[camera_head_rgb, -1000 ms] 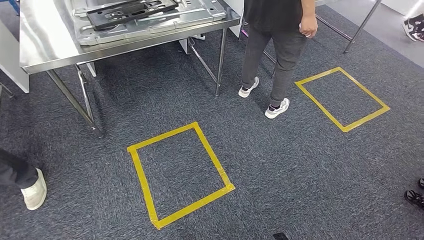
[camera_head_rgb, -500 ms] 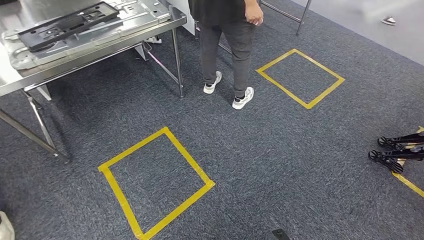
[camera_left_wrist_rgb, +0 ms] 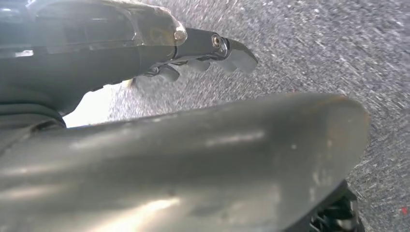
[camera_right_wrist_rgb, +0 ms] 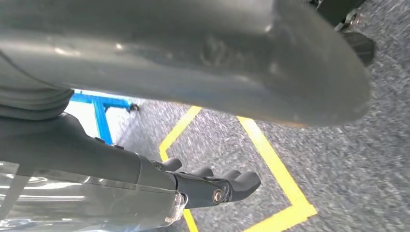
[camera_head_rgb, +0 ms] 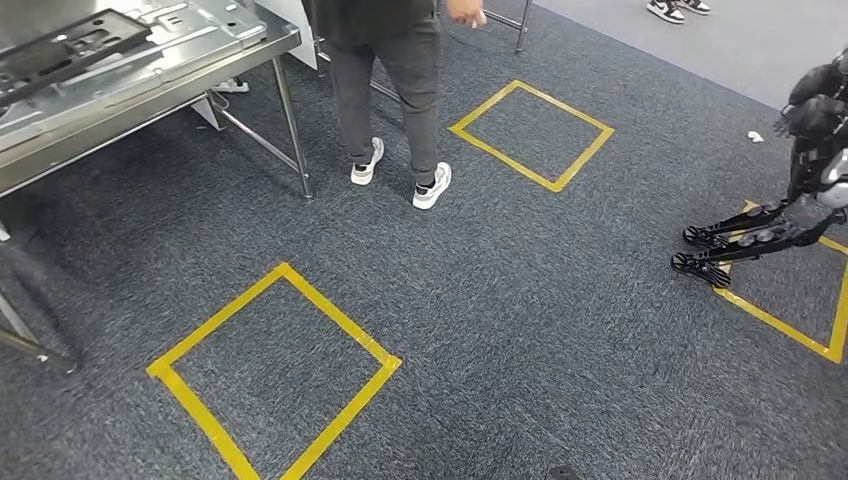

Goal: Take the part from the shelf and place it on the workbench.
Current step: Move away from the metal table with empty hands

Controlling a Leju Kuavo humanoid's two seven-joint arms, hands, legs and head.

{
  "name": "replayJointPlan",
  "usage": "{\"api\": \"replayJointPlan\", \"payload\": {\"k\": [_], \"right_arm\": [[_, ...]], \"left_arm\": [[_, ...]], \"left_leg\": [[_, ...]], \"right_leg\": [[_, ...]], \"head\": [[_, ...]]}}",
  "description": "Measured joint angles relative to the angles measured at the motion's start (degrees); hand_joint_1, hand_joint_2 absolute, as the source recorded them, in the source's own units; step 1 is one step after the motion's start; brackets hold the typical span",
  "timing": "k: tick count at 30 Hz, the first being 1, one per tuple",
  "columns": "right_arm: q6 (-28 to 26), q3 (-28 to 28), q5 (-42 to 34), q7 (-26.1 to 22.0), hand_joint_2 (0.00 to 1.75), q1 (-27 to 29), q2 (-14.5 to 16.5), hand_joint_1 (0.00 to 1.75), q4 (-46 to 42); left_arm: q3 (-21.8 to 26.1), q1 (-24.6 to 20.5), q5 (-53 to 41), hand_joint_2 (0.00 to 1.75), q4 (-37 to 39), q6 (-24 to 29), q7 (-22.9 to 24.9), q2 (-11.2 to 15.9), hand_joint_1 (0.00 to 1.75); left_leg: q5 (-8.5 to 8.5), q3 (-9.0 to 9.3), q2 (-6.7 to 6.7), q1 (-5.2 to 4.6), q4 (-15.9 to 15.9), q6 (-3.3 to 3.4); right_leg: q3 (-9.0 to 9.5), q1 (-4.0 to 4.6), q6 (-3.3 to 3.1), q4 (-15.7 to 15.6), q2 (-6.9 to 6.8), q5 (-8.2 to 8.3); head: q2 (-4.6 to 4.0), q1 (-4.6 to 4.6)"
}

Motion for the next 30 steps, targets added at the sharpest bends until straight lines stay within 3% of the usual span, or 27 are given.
{"api": "replayJointPlan", "payload": {"k": [2,3,5,6,8,9,10,12,13,14,16,18,19,21,22,23,25,27,28,30], "right_arm": [[-0.01,0.0,0.0,0.0,0.0,-0.1,-0.1,0.0,-0.01],[-0.03,-0.01,0.0,-0.01,0.0,-0.16,-0.16,0.0,-0.01],[-0.05,-0.02,-0.01,-0.02,0.0,-0.12,-0.26,0.0,-0.01],[-0.06,-0.02,-0.01,-0.02,0.0,0.02,-0.32,0.0,-0.01],[-0.05,-0.01,0.0,-0.02,0.0,0.05,-0.34,0.0,0.0],[-0.04,-0.01,0.0,-0.02,0.0,-0.04,-0.31,0.0,-0.01],[-0.04,-0.01,0.0,-0.02,0.0,-0.18,-0.27,0.0,-0.01],[-0.03,-0.02,-0.01,-0.02,0.0,-0.26,-0.19,0.0,-0.01],[-0.04,-0.02,-0.04,-0.02,0.0,-0.18,-0.15,0.0,-0.01],[-0.04,-0.02,-0.08,-0.02,0.0,-0.11,-0.11,0.0,0.0],[-0.08,-0.03,-0.2,-0.02,0.0,-0.06,-0.07,0.0,0.01],[-0.13,-0.05,-0.28,-0.02,0.0,-0.23,-0.04,0.0,0.01],[-0.15,-0.05,-0.31,-0.02,0.0,-0.29,-0.02,0.0,0.0],[-0.21,-0.07,-0.35,-0.02,0.0,-0.24,0.05,0.0,-0.01],[-0.23,-0.07,-0.36,-0.03,0.0,-0.17,0.12,0.0,-0.01],[-0.3,-0.08,-0.36,-0.04,0.0,-0.18,0.15,0.0,-0.01],[-0.46,-0.08,-0.35,-0.09,0.0,-0.4,0.22,0.0,-0.01],[-0.66,-0.06,-0.36,-0.18,0.0,-0.48,0.34,0.0,-0.02],[-0.77,-0.05,-0.4,-0.22,0.0,-0.33,0.41,0.0,-0.02],[-0.97,-0.04,-0.53,-0.3,0.0,0.07,0.44,0.0,-0.01]], "left_arm": [[0.0,-0.15,-0.01,0.0,-0.01,0.0,-0.01,-0.1,0.0],[0.0,-0.2,-0.01,0.0,-0.01,0.0,-0.01,-0.16,0.0],[0.0,-0.25,-0.01,0.0,-0.03,0.0,-0.02,-0.24,0.0],[0.0,-0.31,-0.03,0.0,-0.05,0.0,-0.01,-0.28,0.0],[0.01,-0.37,-0.08,0.0,-0.1,0.0,-0.07,-0.3,0.0],[0.01,-0.33,-0.1,0.0,-0.11,0.0,-0.08,-0.28,0.0],[0.01,-0.22,-0.1,0.0,-0.1,0.0,-0.08,-0.25,0.0],[0.0,-0.01,-0.1,0.0,-0.1,0.0,-0.01,-0.18,0.0],[0.0,0.05,-0.1,0.0,-0.1,0.0,0.01,-0.15,0.0],[0.0,0.07,-0.1,0.0,-0.1,0.0,0.0,-0.14,0.0],[0.0,0.07,-0.11,0.0,-0.1,-0.02,-0.03,-0.11,0.0],[-0.01,0.1,-0.11,0.0,-0.1,-0.05,-0.1,-0.08,0.0],[-0.01,0.18,-0.11,0.0,-0.09,-0.06,-0.14,-0.05,0.0],[-0.02,0.31,-0.11,0.0,-0.09,-0.06,-0.2,0.01,0.0],[-0.02,0.34,-0.11,0.0,-0.09,-0.05,-0.25,0.06,0.0],[-0.02,0.31,-0.11,0.0,-0.1,-0.05,-0.29,0.08,0.0],[-0.02,0.36,-0.11,0.0,-0.11,-0.05,-0.37,0.13,0.0],[-0.02,0.44,-0.11,0.0,-0.1,-0.07,-0.55,0.15,0.0],[-0.02,0.42,-0.11,0.0,-0.1,-0.07,-0.7,0.16,0.0],[-0.02,0.29,-0.11,0.0,-0.11,-0.06,-0.97,0.14,0.0]], "left_leg": [[-0.19,0.22,1.14,-0.2,-0.07,-0.35],[-0.25,0.28,1.69,-0.23,-0.14,-0.55],[-0.27,0.64,2.76,-0.19,-0.51,-1.09],[-0.48,0.93,2.07,-0.14,-0.51,-1.4],[-2.3,0.25,-1.78,-0.13,1.91,-1.82],[-3.93,-1.07,-3.97,-0.11,4.85,-1.89],[-5.66,-2.89,-5.02,-0.14,8.45,-1.87],[-7.08,-5.9,-4.99,-0.16,13.7,-1.88],[-6.13,-6.26,-4.89,-0.16,13.72,-1.87],[-4.12,-5.6,-5.03,-0.13,11.66,-1.84],[-0.04,-2.84,-7.59,0.11,4.88,-1.69],[1.05,-1.12,-10.09,0.27,0.94,-1.39],[0.65,-0.9,-10.29,0.22,0.64,-1.15],[0.56,-0.56,-8.71,0.14,0.3,-0.6],[0.51,-0.34,-7.85,0.21,0.15,-0.31],[0.49,-0.12,-6.91,0.31,-0.01,-0.06],[0.2,0.27,-4.86,0.26,-0.15,0.29],[-0.23,0.58,-2.79,0.07,-0.14,0.39],[-0.48,0.78,-1.91,-0.02,-0.14,0.35],[-0.96,1.34,-0.51,-0.14,-0.15,0.21]], "right_leg": [[3.3,0.86,-1.12,-6.68,-2.55,2.1],[3.91,1.26,-1.56,-8.15,-3.37,2.19],[3.99,1.57,-2.11,-8.73,-2.81,2.1],[4.27,1.46,-2.36,-9.27,-2.22,2.36],[5.08,1.07,-2.95,-10.54,-1.05,3.04],[5.31,0.91,-3.14,-10.9,-0.43,3.27],[5.35,0.9,-3.31,-10.98,0.33,3.32],[5.35,0.98,-3.4,-10.77,1.98,3.19],[5.36,0.99,-3.36,-10.56,2.83,3.07],[5.38,0.96,-3.24,-10.28,3.67,2.89],[5.23,0.86,-2.78,-9.43,5.17,2.32],[4.7,0.64,-2.13,-8.53,6.56,1.84],[4.42,0.5,-1.77,-8.35,7.28,1.78],[4.12,0.17,-1.15,-8.3,8.53,1.8],[3.8,0.21,-0.85,-7.77,8.07,1.46],[3.0,0.26,-0.53,-6.27,6.91,0.68],[-0.37,0.25,0.1,-0.1,3.55,-2.05],[-3.96,0.02,0.47,6.01,1.85,-3.79],[-4.57,-0.05,0.47,6.77,1.48,-3.27],[-2.7,0.04,-0.06,2.34,0.7,0.53]], "head": [[0.0,0.02],[0.0,-0.02],[0.0,0.0],[0.0,0.0],[0.0,-0.42],[0.0,-0.89],[0.0,-1.39],[0.0,-2.15],[0.0,-2.39],[0.0,-2.56],[0.0,-2.81],[0.0,-2.8],[0.0,-2.73],[0.0,-2.66],[0.0,-2.53],[0.0,-2.19],[0.0,-1.17],[0.0,-0.58],[0.0,-0.49],[0.0,-0.26]]}}
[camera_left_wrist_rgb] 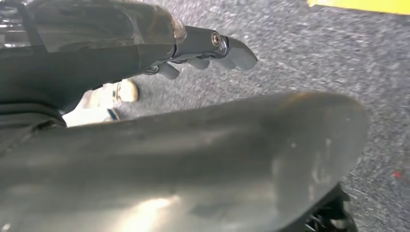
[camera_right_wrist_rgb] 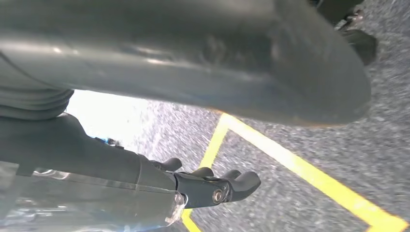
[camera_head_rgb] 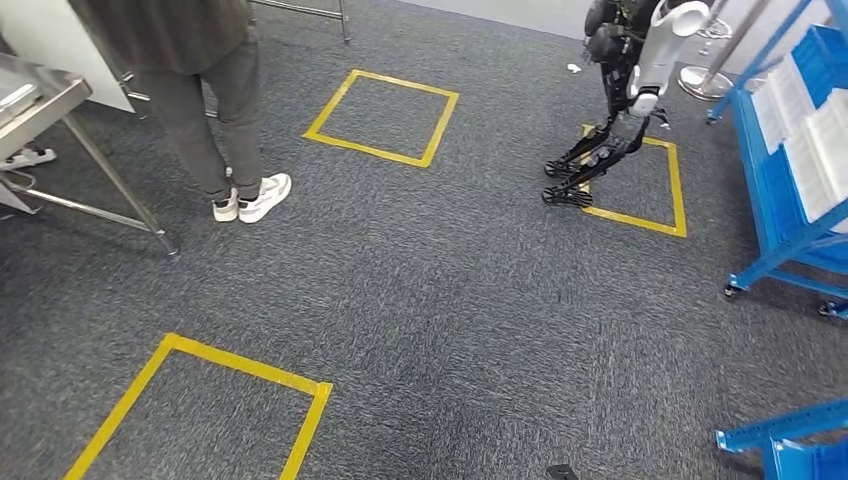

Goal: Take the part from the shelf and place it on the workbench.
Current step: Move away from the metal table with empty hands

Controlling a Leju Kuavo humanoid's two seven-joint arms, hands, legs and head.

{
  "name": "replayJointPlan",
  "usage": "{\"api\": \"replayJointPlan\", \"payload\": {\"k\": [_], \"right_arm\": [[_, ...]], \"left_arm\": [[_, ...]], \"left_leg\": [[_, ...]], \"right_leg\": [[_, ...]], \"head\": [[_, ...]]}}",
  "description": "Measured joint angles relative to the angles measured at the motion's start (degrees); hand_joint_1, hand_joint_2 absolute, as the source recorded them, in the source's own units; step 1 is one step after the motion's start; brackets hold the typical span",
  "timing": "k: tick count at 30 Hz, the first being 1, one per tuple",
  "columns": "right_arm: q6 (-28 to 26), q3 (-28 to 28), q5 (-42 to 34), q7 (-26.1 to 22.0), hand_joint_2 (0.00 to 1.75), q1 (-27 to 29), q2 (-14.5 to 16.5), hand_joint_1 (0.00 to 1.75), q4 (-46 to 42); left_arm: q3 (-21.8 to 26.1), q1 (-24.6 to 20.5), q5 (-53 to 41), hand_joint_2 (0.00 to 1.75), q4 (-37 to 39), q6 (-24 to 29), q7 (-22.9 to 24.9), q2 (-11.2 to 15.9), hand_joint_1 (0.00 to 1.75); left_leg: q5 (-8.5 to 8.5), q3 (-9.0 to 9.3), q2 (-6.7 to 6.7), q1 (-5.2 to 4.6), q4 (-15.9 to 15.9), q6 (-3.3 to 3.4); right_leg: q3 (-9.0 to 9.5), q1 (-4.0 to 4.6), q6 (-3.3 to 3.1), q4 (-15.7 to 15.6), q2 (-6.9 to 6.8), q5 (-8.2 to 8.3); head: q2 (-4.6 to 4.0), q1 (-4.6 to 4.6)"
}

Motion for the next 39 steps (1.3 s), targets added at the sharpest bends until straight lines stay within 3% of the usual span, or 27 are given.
{"api": "replayJointPlan", "payload": {"k": [2,3,4,6,8,10,12,13,14,15,17,19,21,22,24,26,28,29,30,32,34,36,37,39], "right_arm": [[-0.09,0.0,-0.11,-0.09,0.0,0.03,-0.13,0.0,0.01],[-0.1,-0.01,-0.14,-0.14,0.0,-0.09,-0.2,0.0,0.0],[-0.11,-0.01,-0.15,-0.17,0.0,-0.19,-0.28,0.0,-0.01],[-0.11,-0.01,-0.17,-0.22,0.0,-0.14,-0.45,0.0,0.0],[-0.1,0.0,-0.21,-0.25,0.0,0.12,-0.52,0.0,0.03],[-0.09,0.01,-0.22,-0.27,0.0,-0.06,-0.49,0.0,0.05],[-0.08,0.01,-0.23,-0.27,0.0,-0.37,-0.48,0.0,0.05],[-0.07,0.0,-0.24,-0.27,0.0,-0.37,-0.46,0.0,0.05],[-0.05,0.01,-0.24,-0.27,0.0,-0.28,-0.46,0.0,0.06],[-0.03,0.01,-0.24,-0.27,0.0,-0.21,-0.44,0.0,0.07],[-0.03,0.02,-0.24,-0.27,0.0,-0.2,-0.45,0.0,0.08],[-0.03,0.02,-0.24,-0.27,0.0,-0.38,-0.46,0.0,0.07],[-0.01,0.03,-0.23,-0.27,0.0,-0.39,-0.45,0.0,0.05],[0.0,0.04,-0.22,-0.27,0.0,-0.31,-0.44,0.0,0.05],[-0.01,0.04,-0.23,-0.26,0.0,-0.35,-0.49,0.0,0.07],[0.01,0.04,-0.27,-0.25,0.0,-0.6,-0.48,0.0,0.04],[0.05,0.04,-0.32,-0.19,0.0,-0.53,-0.34,0.0,0.01],[0.07,0.04,-0.39,-0.13,0.0,-0.31,-0.29,0.0,0.0],[0.07,0.04,-0.46,-0.04,0.0,-0.1,-0.28,0.0,0.01],[0.07,0.05,-0.63,0.09,0.0,0.12,-0.33,0.0,0.01],[0.05,0.05,-0.68,0.15,0.0,0.01,-0.42,0.0,0.01],[0.04,0.04,-0.71,0.2,0.0,0.02,-0.55,0.0,0.01],[0.04,0.04,-0.72,0.23,0.0,0.18,-0.6,0.0,0.01],[0.04,0.04,-0.73,0.28,0.0,0.33,-0.62,0.0,0.03]], "left_arm": [[0.0,-0.21,0.0,0.0,-0.01,0.01,-0.05,-0.14,0.0],[0.0,-0.29,0.0,0.0,-0.02,0.02,-0.04,-0.22,0.0],[0.0,-0.34,0.0,0.0,-0.02,0.02,-0.02,-0.31,0.0],[0.0,-0.42,0.0,0.0,-0.07,0.01,0.03,-0.44,0.0],[0.0,-0.53,-0.01,0.0,-0.15,-0.01,0.08,-0.45,0.0],[0.0,-0.52,-0.01,0.0,-0.2,-0.01,0.1,-0.4,0.0],[0.0,-0.35,0.0,0.0,-0.21,-0.01,0.16,-0.34,0.0],[0.0,-0.28,0.0,0.0,-0.21,-0.01,0.19,-0.31,0.0],[0.0,-0.22,0.0,0.0,-0.21,-0.01,0.19,-0.28,0.0],[0.0,-0.2,0.0,0.0,-0.21,-0.01,0.19,-0.27,0.0],[0.0,-0.17,0.0,0.0,-0.21,-0.01,0.18,-0.26,0.0],[0.0,-0.1,0.01,0.0,-0.21,-0.01,0.22,-0.25,0.0],[0.0,-0.01,0.03,0.0,-0.21,-0.01,0.28,-0.24,0.0],[0.0,0.0,0.03,0.0,-0.21,0.02,0.3,-0.23,0.0],[0.0,-0.01,0.04,0.0,-0.21,0.07,0.34,-0.21,0.0],[0.0,0.11,0.07,0.0,-0.21,0.09,0.56,-0.15,0.0],[0.0,0.18,0.14,0.0,-0.21,0.08,0.75,-0.07,0.0],[0.0,0.14,0.16,0.0,-0.21,0.08,0.79,-0.03,0.0],[0.0,0.08,0.17,0.0,-0.21,0.08,0.79,0.0,0.0],[0.0,-0.15,0.17,0.0,-0.22,0.08,0.79,-0.01,0.0],[0.0,-0.37,0.17,0.0,-0.23,0.08,0.8,-0.06,0.0],[0.0,-0.49,0.19,0.0,-0.26,0.08,0.84,-0.15,0.0],[0.0,-0.54,0.19,0.0,-0.28,0.08,0.85,-0.21,0.0],[0.0,-0.62,0.2,0.0,-0.32,0.08,0.82,-0.26,0.0]], "left_leg": [[-0.43,0.45,1.1,-0.12,-0.08,-0.26],[-0.59,0.54,1.62,-0.18,-0.14,-0.46],[-0.71,0.59,2.15,-0.21,-0.23,-0.7],[-0.98,1.07,2.87,-0.25,-0.64,-1.27],[-2.0,1.21,-0.25,-0.22,0.41,-1.7],[-4.73,-1.46,-4.23,-0.19,5.97,-1.9],[-6.98,-5.73,-4.7,-0.2,12.86,-2.12],[-6.61,-7.06,-4.53,-0.16,14.27,-2.27],[-5.0,-7.34,-4.46,-0.06,13.51,-2.43],[-2.52,-6.63,-4.77,0.13,10.83,-2.63],[1.04,-4.31,-8.05,0.84,4.59,-2.98],[1.38,-3.25,-10.53,1.15,2.1,-2.66],[1.13,-3.06,-9.34,0.99,1.95,-1.76],[1.08,-2.83,-8.41,0.98,1.8,-1.38],[0.92,-2.26,-6.2,0.99,1.49,-0.66],[0.47,-1.78,-3.8,0.64,1.42,-0.34],[-0.07,-1.34,-1.61,0.36,1.43,-0.31],[-0.35,-1.05,-0.76,0.26,1.43,-0.35],[-0.63,-0.69,-0.03,0.19,1.42,-0.43],[-1.18,-0.05,1.15,0.07,1.34,-0.7],[-1.49,0.2,2.07,-0.01,1.04,-1.13],[-1.56,0.65,2.98,-0.02,0.43,-1.68],[-1.73,1.09,2.54,0.04,0.26,-1.98],[-3.13,0.72,-1.1,0.09,2.23,-2.31]], "right_leg": [[3.23,0.73,-1.01,-6.78,-2.25,2.95],[4.18,1.12,-1.47,-8.85,-3.22,3.33],[4.56,1.42,-1.8,-9.75,-3.67,3.07],[4.89,1.38,-2.29,-10.63,-2.73,2.98],[5.92,1.04,-2.67,-12.12,-1.68,3.42],[6.66,0.83,-3.01,-13.01,-0.52,3.67],[6.75,0.8,-3.21,-12.89,1.12,3.49],[6.8,0.75,-3.17,-12.69,2.0,3.3],[6.87,0.64,-3.01,-12.4,2.88,3.05],[6.94,0.49,-2.76,-11.97,3.71,2.72],[6.63,0.18,-2.01,-10.64,5.29,1.81],[5.91,-0.04,-1.25,-9.66,6.85,1.28],[5.49,-0.31,-0.63,-9.57,8.38,1.33],[5.31,-0.32,-0.36,-9.33,8.11,1.22],[3.66,-0.21,0.17,-6.25,5.16,-0.26],[-0.19,-0.21,0.55,0.71,1.66,-3.22],[-3.13,-0.3,0.6,5.79,0.64,-4.37],[-3.12,-0.28,0.46,5.55,0.47,-3.35],[-1.98,-0.19,0.17,3.16,0.23,-1.41],[1.49,0.45,-0.66,-4.0,-1.56,2.12],[3.51,1.25,-1.4,-8.23,-3.27,2.82],[3.83,1.62,-1.9,-9.15,-2.9,2.46],[4.22,1.55,-2.13,-9.74,-2.42,2.61],[5.44,1.2,-2.63,-11.16,-1.47,2.97]], "head": [[0.0,0.16],[0.0,0.21],[0.0,0.2],[0.0,0.25],[0.0,-0.07],[0.0,-0.75],[0.0,-1.33],[0.0,-1.54],[0.0,-1.72],[0.0,-1.89],[0.0,-2.46],[0.0,-2.7],[0.0,-2.5],[0.0,-2.36],[0.0,-1.62],[0.0,-0.63],[0.0,-0.22],[0.0,-0.09],[0.0,0.02],[0.0,0.12],[0.0,0.11],[0.0,0.08],[0.0,0.07],[0.0,-0.12]]}}
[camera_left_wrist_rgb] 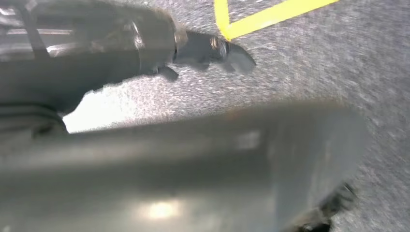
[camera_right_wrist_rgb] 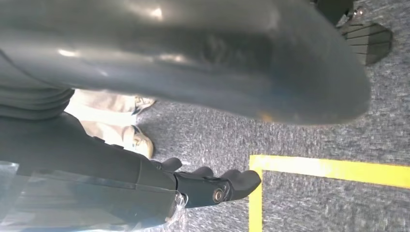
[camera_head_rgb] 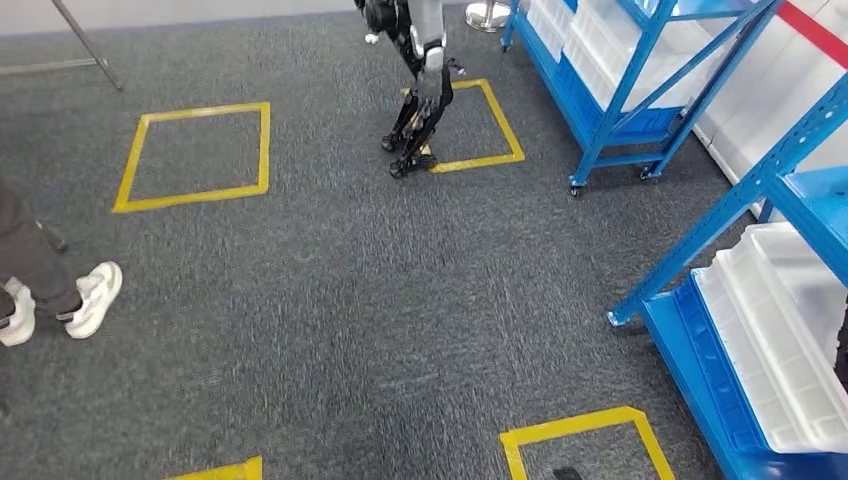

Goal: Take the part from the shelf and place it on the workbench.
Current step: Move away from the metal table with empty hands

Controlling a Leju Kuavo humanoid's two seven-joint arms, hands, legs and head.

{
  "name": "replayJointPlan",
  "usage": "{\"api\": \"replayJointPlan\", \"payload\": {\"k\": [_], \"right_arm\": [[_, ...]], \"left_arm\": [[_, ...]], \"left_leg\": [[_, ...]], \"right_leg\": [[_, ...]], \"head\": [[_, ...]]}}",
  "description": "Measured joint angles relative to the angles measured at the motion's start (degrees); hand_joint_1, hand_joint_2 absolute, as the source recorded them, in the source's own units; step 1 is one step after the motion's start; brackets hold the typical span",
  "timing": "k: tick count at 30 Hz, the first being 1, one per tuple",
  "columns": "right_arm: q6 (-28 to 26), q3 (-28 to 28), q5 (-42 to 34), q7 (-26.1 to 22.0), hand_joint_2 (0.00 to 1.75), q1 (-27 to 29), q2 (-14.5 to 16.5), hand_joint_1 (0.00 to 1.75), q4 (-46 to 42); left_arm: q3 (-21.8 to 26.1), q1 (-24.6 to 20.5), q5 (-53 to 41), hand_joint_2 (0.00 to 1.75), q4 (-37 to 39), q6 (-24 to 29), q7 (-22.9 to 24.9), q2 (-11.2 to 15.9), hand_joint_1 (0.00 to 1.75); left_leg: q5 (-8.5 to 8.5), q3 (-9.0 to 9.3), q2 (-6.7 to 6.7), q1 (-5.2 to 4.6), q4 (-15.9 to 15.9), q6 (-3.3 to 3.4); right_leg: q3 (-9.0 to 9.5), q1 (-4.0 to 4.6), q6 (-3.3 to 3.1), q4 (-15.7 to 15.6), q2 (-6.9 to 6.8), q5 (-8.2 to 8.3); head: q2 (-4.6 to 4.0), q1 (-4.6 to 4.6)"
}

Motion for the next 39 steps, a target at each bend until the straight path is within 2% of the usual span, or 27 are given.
{"api": "replayJointPlan", "payload": {"k": [1,2,3,4,5,7,8,9,11,13,15,17,19,20,21,22,24,26,28,29,31,32,34,35,36,37,39], "right_arm": [[0.01,0.0,-0.01,0.01,0.0,-0.09,0.02,0.0,0.01],[0.01,0.0,-0.01,0.02,0.0,-0.3,0.05,0.0,0.02],[0.02,0.0,-0.01,0.02,0.0,-0.48,0.08,0.0,0.03],[0.02,0.0,-0.01,0.02,0.0,-0.59,0.1,0.0,0.03],[0.02,0.0,-0.02,0.02,0.0,-0.57,0.13,0.0,0.03],[0.01,0.0,-0.02,0.02,0.0,-0.44,0.14,0.0,0.04],[0.01,0.0,-0.03,0.02,0.0,-0.42,0.15,0.0,0.05],[0.01,0.0,-0.03,0.02,0.0,-0.5,0.17,0.0,0.05],[0.01,0.0,-0.07,0.01,0.0,-0.68,0.19,0.0,0.05],[0.02,0.01,-0.1,0.0,0.0,-0.62,0.26,0.0,0.05],[0.01,0.02,-0.11,0.0,0.0,-0.58,0.35,0.0,0.06],[-0.02,0.02,-0.11,0.03,0.0,-0.83,0.37,0.0,0.07],[0.01,0.02,-0.15,0.14,0.0,-0.87,0.48,0.0,0.03],[0.02,0.02,-0.17,0.21,0.0,-0.7,0.56,0.0,0.02],[0.02,0.02,-0.2,0.26,0.0,-0.46,0.62,0.0,0.01],[0.01,0.02,-0.21,0.28,0.0,-0.25,0.63,0.0,0.01],[0.01,0.02,-0.22,0.29,0.0,-0.12,0.6,0.0,0.02],[0.0,0.02,-0.3,0.28,0.0,-0.35,0.59,0.0,0.01],[-0.02,0.02,-0.45,0.28,0.0,-0.41,0.49,0.0,0.01],[-0.03,0.02,-0.52,0.28,0.0,-0.31,0.44,0.0,0.02],[-0.04,0.01,-0.57,0.28,0.0,-0.33,0.39,0.0,0.04],[-0.04,0.01,-0.58,0.28,0.0,-0.43,0.4,0.0,0.05],[-0.03,0.0,-0.58,0.28,0.0,-0.71,0.43,0.0,0.05],[-0.02,0.0,-0.58,0.28,0.0,-0.71,0.45,0.0,0.05],[-0.02,0.0,-0.59,0.28,0.0,-0.63,0.45,0.0,0.05],[-0.02,0.0,-0.6,0.28,0.0,-0.54,0.45,0.0,0.05],[-0.03,0.0,-0.63,0.28,0.0,-0.51,0.45,0.0,0.04]], "left_arm": [[0.0,0.04,-0.01,0.0,-0.01,0.0,-0.02,0.01,0.0],[0.0,0.09,-0.01,0.0,-0.01,0.0,0.0,0.01,0.0],[0.0,0.18,-0.01,0.0,0.0,0.0,0.03,0.01,0.0],[0.0,0.27,-0.01,0.0,0.01,0.0,0.08,0.01,0.0],[0.0,0.34,0.0,0.0,0.01,0.0,0.11,0.01,0.0],[0.0,0.42,0.0,0.0,0.02,0.0,0.13,0.02,0.0],[0.0,0.42,0.0,0.0,0.02,0.0,0.13,0.04,0.0],[0.0,0.42,-0.01,0.0,0.02,-0.01,0.13,0.07,0.0],[0.0,0.45,-0.01,0.0,0.02,-0.02,0.08,0.11,0.0],[0.0,0.44,0.0,0.0,0.03,-0.01,0.03,0.17,0.0],[0.0,0.4,0.01,0.0,0.03,0.01,-0.01,0.25,0.0],[0.0,0.51,0.02,0.0,0.03,0.01,0.1,0.3,0.0],[0.0,0.65,0.02,0.0,0.05,0.0,0.34,0.37,0.0],[0.0,0.65,0.02,0.0,0.06,0.01,0.43,0.41,0.0],[0.0,0.61,0.02,0.0,0.06,0.01,0.44,0.44,0.0],[0.0,0.54,0.02,0.0,0.06,0.02,0.4,0.45,0.0],[0.0,0.39,0.02,0.0,0.04,0.02,0.23,0.43,0.0],[0.0,0.29,0.01,0.0,0.03,0.01,0.06,0.4,0.0],[-0.01,0.2,0.01,0.0,0.01,0.0,-0.01,0.33,0.0],[-0.01,0.13,0.01,0.0,-0.01,0.0,-0.02,0.3,0.0],[-0.02,0.06,-0.01,0.0,-0.02,0.0,-0.05,0.27,0.0],[-0.02,0.09,-0.02,0.0,-0.02,0.0,-0.06,0.27,0.0],[-0.02,0.25,-0.01,0.0,-0.02,0.0,-0.02,0.29,0.0],[-0.02,0.33,-0.01,0.0,-0.02,0.0,-0.01,0.3,0.0],[-0.02,0.4,0.0,0.0,-0.01,0.01,0.01,0.31,0.0],[-0.02,0.44,0.0,0.0,0.01,0.01,0.01,0.32,0.0],[-0.02,0.44,0.0,0.0,0.02,0.02,0.02,0.35,0.0]], "left_leg": [[-1.34,-1.35,-2.16,0.01,2.76,-0.02],[-2.81,-3.45,-3.42,-0.04,6.39,0.03],[-3.82,-5.79,-3.58,-0.09,9.93,0.03],[-3.92,-7.7,-3.44,-0.1,12.25,0.02],[-2.78,-8.78,-3.32,-0.1,12.66,0.04],[2.31,-7.94,-4.09,-0.04,7.66,0.15],[4.44,-6.88,-5.67,0.09,4.3,0.24],[5.76,-5.82,-7.02,0.2,1.46,0.33],[5.95,-4.76,-8.51,0.22,-0.96,0.6],[5.92,-4.25,-7.07,0.12,-1.65,1.11],[5.87,-3.63,-5.24,0.17,-2.18,1.73],[5.52,-3.05,-3.15,0.03,-2.4,2.14],[4.99,-2.62,-1.05,-0.12,-2.4,2.24],[4.7,-2.35,-0.16,-0.16,-2.4,2.21],[4.41,-2.02,0.59,-0.2,-2.4,2.15],[4.13,-1.62,1.24,-0.22,-2.4,2.06],[3.56,-1.03,2.29,-0.33,-2.43,1.7],[3.15,-0.76,3.28,-0.44,-2.5,1.17],[2.8,-0.37,4.32,-0.4,-2.74,0.59],[2.44,-0.11,3.39,-0.26,-2.53,0.31],[0.49,-1.09,-0.32,-0.08,0.66,-0.06],[-1.03,-2.62,-2.47,0.03,3.94,-0.14],[-3.45,-6.89,-3.39,0.02,10.87,-0.28],[-3.25,-8.37,-3.34,0.03,12.47,-0.33],[-1.78,-8.89,-3.35,0.05,11.99,-0.36],[0.66,-8.37,-3.63,0.08,9.47,-0.37],[4.9,-5.9,-6.26,0.34,2.44,-0.29]], "right_leg": [[0.51,-0.2,-0.22,-0.47,0.53,0.1],[0.74,-0.25,-0.41,-0.63,1.21,0.04],[0.85,-0.24,-0.54,-0.62,2.03,-0.07],[0.98,-0.21,-0.61,-0.58,2.91,-0.23],[1.17,-0.2,-0.6,-0.51,3.81,-0.41],[1.67,-0.3,-0.37,-0.2,5.44,-0.93],[1.82,-0.34,-0.12,0.08,6.14,-1.27],[1.8,-0.44,0.18,0.41,6.9,-1.6],[1.52,-0.75,0.9,0.67,8.28,-1.91],[1.35,-1.04,1.55,0.51,9.35,-1.9],[0.36,-0.97,2.15,2.4,7.36,-2.97],[-2.97,-0.92,2.69,8.56,3.88,-5.8],[-6.83,-1.05,3.03,15.11,2.48,-7.79],[-7.59,-1.11,3.07,16.1,2.2,-7.34],[-7.24,-1.17,3.0,14.99,1.99,-5.86],[-5.81,-1.16,2.8,11.85,1.54,-3.61],[-2.28,-0.66,2.13,4.49,-0.87,-0.33],[-0.74,0.04,1.43,1.12,-2.51,0.11],[-0.58,0.28,0.87,0.64,-1.56,-0.04],[-0.24,0.2,0.59,0.18,-0.98,0.07],[0.62,-0.18,-0.02,-0.75,0.18,0.36],[0.82,-0.27,-0.25,-0.92,0.76,0.37],[0.97,-0.31,-0.53,-0.91,2.39,0.21],[1.07,-0.31,-0.55,-0.85,3.29,0.08],[1.21,-0.34,-0.47,-0.74,4.21,-0.08],[1.38,-0.44,-0.31,-0.53,5.09,-0.33],[1.47,-0.69,0.27,0.25,6.65,-1.04]], "head": [[0.0,-0.28],[0.0,-0.67],[0.0,-1.0],[0.0,-1.3],[0.0,-1.53],[0.0,-1.96],[0.0,-2.19],[0.0,-2.34],[0.0,-2.39],[0.0,-2.38],[0.0,-1.95],[0.0,-1.13],[0.0,-0.67],[0.0,-0.54],[0.0,-0.36],[0.0,-0.16],[0.0,0.17],[0.0,0.16],[0.0,0.03],[0.0,-0.06],[0.0,-0.3],[0.0,-0.61],[0.0,-1.18],[0.0,-1.42],[0.0,-1.6],[0.0,-1.77],[0.0,-2.28]]}}
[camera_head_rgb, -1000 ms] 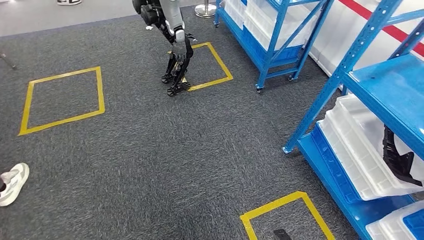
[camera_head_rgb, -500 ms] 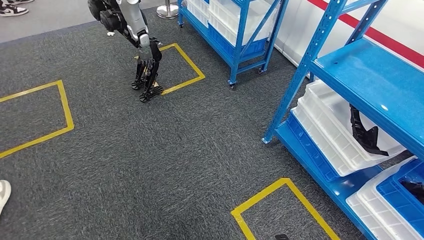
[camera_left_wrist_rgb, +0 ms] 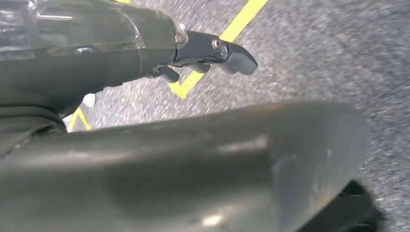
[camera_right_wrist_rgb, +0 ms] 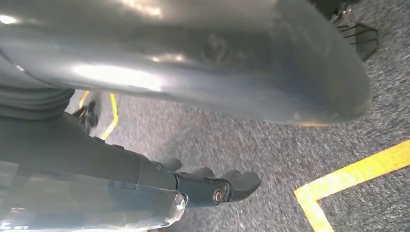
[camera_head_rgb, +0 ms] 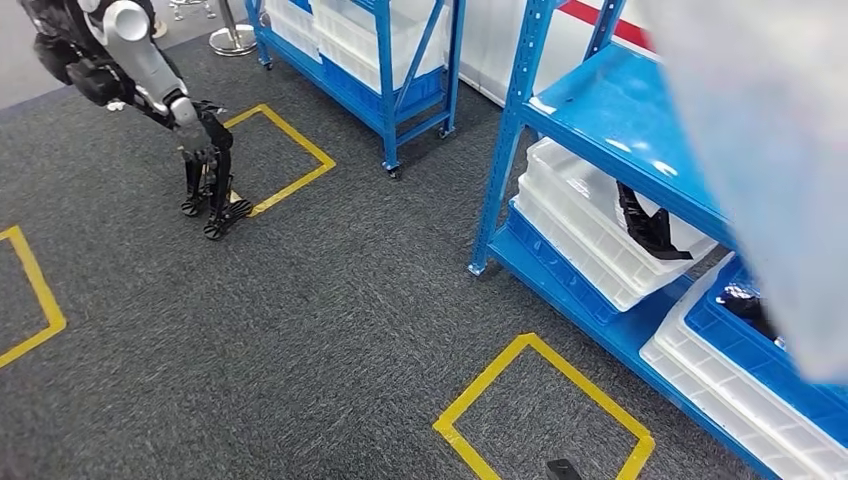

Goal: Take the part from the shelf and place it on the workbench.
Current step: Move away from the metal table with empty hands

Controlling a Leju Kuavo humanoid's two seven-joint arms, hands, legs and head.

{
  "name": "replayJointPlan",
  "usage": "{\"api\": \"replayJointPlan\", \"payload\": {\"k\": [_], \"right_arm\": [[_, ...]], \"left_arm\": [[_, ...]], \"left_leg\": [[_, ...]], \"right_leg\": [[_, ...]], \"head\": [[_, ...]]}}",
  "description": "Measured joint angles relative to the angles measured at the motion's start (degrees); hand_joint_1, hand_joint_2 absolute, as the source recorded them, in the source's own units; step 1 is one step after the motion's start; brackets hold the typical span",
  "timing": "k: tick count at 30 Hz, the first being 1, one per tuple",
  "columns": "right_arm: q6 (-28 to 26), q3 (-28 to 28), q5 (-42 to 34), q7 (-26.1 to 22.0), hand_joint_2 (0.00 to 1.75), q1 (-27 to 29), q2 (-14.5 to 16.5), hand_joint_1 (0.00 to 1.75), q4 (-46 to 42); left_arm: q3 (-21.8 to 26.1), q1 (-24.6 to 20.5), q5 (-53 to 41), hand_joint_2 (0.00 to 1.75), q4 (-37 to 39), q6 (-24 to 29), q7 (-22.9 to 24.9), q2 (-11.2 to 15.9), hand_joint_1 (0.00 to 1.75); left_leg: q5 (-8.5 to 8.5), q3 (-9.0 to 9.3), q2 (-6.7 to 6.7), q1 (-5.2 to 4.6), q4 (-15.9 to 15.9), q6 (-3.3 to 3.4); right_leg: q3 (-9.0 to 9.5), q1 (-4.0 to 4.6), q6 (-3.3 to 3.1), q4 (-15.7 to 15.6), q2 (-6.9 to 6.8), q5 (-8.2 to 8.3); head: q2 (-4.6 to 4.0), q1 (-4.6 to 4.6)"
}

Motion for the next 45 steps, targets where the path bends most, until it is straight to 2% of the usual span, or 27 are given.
{"api": "replayJointPlan", "payload": {"k": [2,4,5,7,9,11,12,14,16,18,20,22,24,26,27,29,30,31,33,35,36,37,39,41,42,43,45], "right_arm": [[-0.04,0.0,-0.05,0.0,0.0,-0.18,-0.02,0.0,-0.01],[-0.04,0.01,-0.11,0.0,0.0,-0.19,0.01,0.0,0.0],[-0.04,0.02,-0.14,-0.01,0.0,-0.1,0.04,0.0,0.0],[-0.04,0.03,-0.17,-0.08,0.0,-0.1,0.02,0.0,0.0],[-0.04,0.02,-0.23,-0.2,0.0,-0.37,-0.03,0.0,-0.01],[-0.02,0.02,-0.4,-0.26,0.0,-0.33,0.05,0.0,-0.05],[-0.01,0.02,-0.5,-0.26,0.0,-0.1,0.09,0.0,-0.06],[-0.02,0.02,-0.63,-0.26,0.0,0.35,0.07,0.0,-0.06],[-0.02,0.03,-0.78,-0.27,0.0,0.4,-0.03,0.0,-0.06],[-0.02,0.03,-0.95,-0.27,0.0,0.26,-0.12,0.0,-0.07],[-0.03,0.02,-1.08,-0.27,0.0,0.4,-0.26,0.0,-0.07],[-0.04,0.02,-1.18,-0.27,0.0,0.51,-0.33,0.0,-0.06],[-0.05,0.02,-1.27,-0.28,0.0,0.17,-0.32,0.0,-0.07],[-0.04,0.02,-1.36,-0.28,0.0,-0.15,-0.28,0.0,-0.08],[-0.04,0.01,-1.39,-0.28,0.0,-0.13,-0.26,0.0,-0.08],[-0.04,0.0,-1.48,-0.28,0.0,0.02,-0.2,0.0,-0.07],[-0.05,0.0,-1.51,-0.28,0.0,0.06,-0.18,0.0,-0.07],[-0.06,0.01,-1.54,-0.28,0.0,-0.02,-0.16,0.0,-0.06],[-0.1,0.01,-1.56,-0.28,0.0,-0.21,-0.14,0.0,-0.07],[-0.13,0.02,-1.6,-0.28,0.0,-0.16,-0.08,0.0,-0.08],[-0.13,0.03,-1.62,-0.28,0.0,-0.09,-0.03,0.0,-0.08],[-0.14,0.04,-1.63,-0.29,0.0,-0.08,-0.02,0.0,-0.08],[-0.17,0.03,-1.63,-0.32,0.0,-0.31,-0.04,0.0,-0.07],[-0.16,0.03,-1.66,-0.35,0.0,-0.41,0.0,0.0,-0.09],[-0.15,0.04,-1.68,-0.36,0.0,-0.25,0.05,0.0,-0.09],[-0.14,0.04,-1.7,-0.37,0.0,0.01,0.09,0.0,-0.08],[-0.15,0.04,-1.74,-0.38,0.0,0.41,0.05,0.0,-0.06]], "left_arm": [[0.0,0.0,-0.01,0.0,0.0,0.01,0.01,0.03,0.0],[-0.01,0.04,-0.01,0.0,0.0,0.01,0.02,0.07,0.0],[-0.01,0.03,-0.01,0.0,-0.01,0.01,0.0,0.08,0.0],[-0.01,0.04,0.0,0.0,-0.02,0.01,-0.1,0.1,0.0],[-0.01,0.19,0.0,0.0,0.01,0.0,-0.15,0.12,0.0],[-0.01,0.31,0.0,0.0,0.02,-0.02,-0.15,0.15,0.0],[-0.01,0.3,0.0,0.0,0.02,-0.02,-0.15,0.15,0.0],[-0.01,0.19,0.0,0.0,0.02,-0.02,-0.15,0.14,0.0],[-0.01,0.01,0.0,0.0,0.0,-0.01,-0.14,0.08,0.0],[-0.01,-0.17,0.01,0.0,-0.02,0.0,-0.11,0.0,0.0],[-0.01,-0.31,0.02,0.0,-0.04,0.0,-0.09,-0.11,0.0],[-0.01,-0.43,0.02,0.0,-0.08,0.0,-0.13,-0.17,0.0],[-0.01,-0.38,0.02,0.0,-0.09,0.0,-0.14,-0.17,0.0],[-0.01,-0.17,0.04,0.0,-0.08,-0.01,-0.08,-0.17,0.0],[-0.01,-0.09,0.05,0.0,-0.08,0.0,-0.04,-0.16,0.0],[-0.01,0.0,0.07,0.0,-0.07,0.0,-0.04,-0.13,0.0],[-0.01,0.0,0.07,0.0,-0.07,0.01,-0.04,-0.1,0.0],[-0.01,0.01,0.07,0.0,-0.07,0.01,-0.05,-0.08,0.0],[-0.01,0.05,0.11,0.0,-0.06,0.01,-0.07,-0.04,0.0],[-0.01,0.05,0.16,0.0,-0.05,0.01,-0.12,-0.01,0.0],[-0.01,0.01,0.17,0.0,-0.04,0.01,-0.15,0.01,0.0],[-0.01,-0.02,0.16,0.0,-0.03,0.01,-0.19,0.01,0.0],[-0.01,0.1,0.15,0.0,-0.01,0.01,-0.22,0.04,0.0],[-0.01,0.3,0.15,0.0,0.01,0.01,-0.22,0.06,0.0],[-0.01,0.32,0.15,0.0,0.02,0.01,-0.22,0.08,0.0],[-0.01,0.27,0.15,0.0,0.02,0.01,-0.22,0.1,0.0],[-0.01,0.12,0.15,0.0,0.0,0.01,-0.25,0.08,0.0]], "left_leg": [[0.93,1.52,-2.39,0.1,-3.53,0.35],[0.57,1.92,-1.66,-0.07,-3.89,1.08],[0.57,2.16,-0.83,-0.08,-4.15,1.44],[0.52,2.77,1.15,-0.06,-4.66,2.17],[0.13,3.23,3.39,-0.33,-4.79,2.6],[-0.41,3.62,5.55,-0.58,-4.79,2.72],[-0.69,3.89,6.4,-0.67,-4.79,2.71],[-1.28,4.65,7.75,-0.82,-4.79,2.55],[-1.85,5.23,8.85,-0.95,-4.81,2.17],[-2.22,5.47,9.8,-0.92,-4.89,1.65],[-2.58,5.92,10.27,-0.72,-4.99,1.09],[-3.97,5.53,7.06,-0.53,-3.01,0.68],[-6.85,2.43,3.4,-0.41,3.19,0.41],[-8.53,-1.6,3.02,-0.35,9.32,0.12],[-7.79,-2.62,3.02,-0.32,10.05,0.01],[-3.14,-1.64,2.33,-0.2,5.44,-0.15],[-0.94,-0.42,0.67,0.0,2.02,-0.21],[0.48,0.72,-0.88,0.22,-1.05,-0.19],[0.75,1.82,-2.83,0.34,-3.56,0.17],[0.54,2.25,-1.4,0.2,-3.98,0.87],[0.52,2.52,-0.5,0.21,-4.22,1.23],[0.49,2.81,0.47,0.24,-4.49,1.57],[0.2,3.35,2.71,0.03,-4.75,2.11],[-0.3,3.74,5.0,-0.22,-4.75,2.34],[-0.58,3.98,5.97,-0.3,-4.75,2.33],[-0.86,4.28,6.75,-0.36,-4.75,2.27],[-1.46,5.03,8.02,-0.46,-4.78,2.07]], "right_leg": [[-0.3,-0.29,0.7,0.6,1.42,-0.5],[-0.55,-0.63,1.45,0.46,2.93,-0.48],[-0.62,-0.67,1.75,0.55,2.75,-0.55],[-1.81,-0.53,2.33,2.96,0.06,-1.96],[-5.36,-0.53,2.78,9.64,-3.36,-5.11],[-8.68,-0.71,3.0,15.36,-4.36,-6.73],[-8.99,-0.76,2.96,15.57,-4.54,-5.97],[-6.47,-0.61,2.45,10.06,-5.26,-1.86],[-3.16,0.1,1.54,3.43,-7.31,0.8],[-2.09,0.82,0.82,1.17,-8.34,0.73],[-1.78,0.89,0.34,0.5,-7.39,0.8],[-0.9,0.48,-0.14,-0.67,-6.44,1.09],[-0.37,0.16,-0.48,-1.3,-5.27,1.2],[-0.21,0.1,-0.6,-1.27,-3.65,1.05],[-0.03,0.05,-0.55,-1.21,-2.79,0.89],[0.45,-0.18,-0.19,-0.88,-1.12,0.38],[0.55,-0.31,0.12,-0.56,-0.37,0.02],[0.48,-0.41,0.46,-0.07,0.41,-0.35],[0.02,-0.68,1.21,0.46,1.98,-0.7],[-0.25,-0.98,1.92,0.32,3.5,-0.65],[-0.42,-0.93,2.23,0.55,2.97,-0.83],[-1.0,-0.85,2.51,1.69,1.52,-1.48],[-4.03,-0.73,2.97,7.4,-2.53,-4.24],[-7.97,-0.82,3.26,14.3,-4.25,-6.63],[-8.91,-0.83,3.27,15.73,-4.52,-6.44],[-8.72,-0.8,3.16,14.99,-4.71,-5.1],[-5.67,-0.53,2.46,8.37,-5.84,-0.87]], "head": [[0.0,-0.26],[0.0,-0.21],[0.0,-0.12],[0.0,0.52],[0.0,1.39],[0.0,1.79],[0.0,1.93],[0.0,2.33],[0.0,2.46],[0.0,2.33],[0.0,2.43],[0.0,2.39],[0.0,1.74],[0.0,1.05],[0.0,0.78],[0.0,0.29],[0.0,0.01],[0.0,-0.27],[0.0,-0.55],[0.0,-0.55],[0.0,-0.47],[0.0,-0.18],[0.0,0.67],[0.0,1.19],[0.0,1.31],[0.0,1.43],[0.0,1.86]]}}
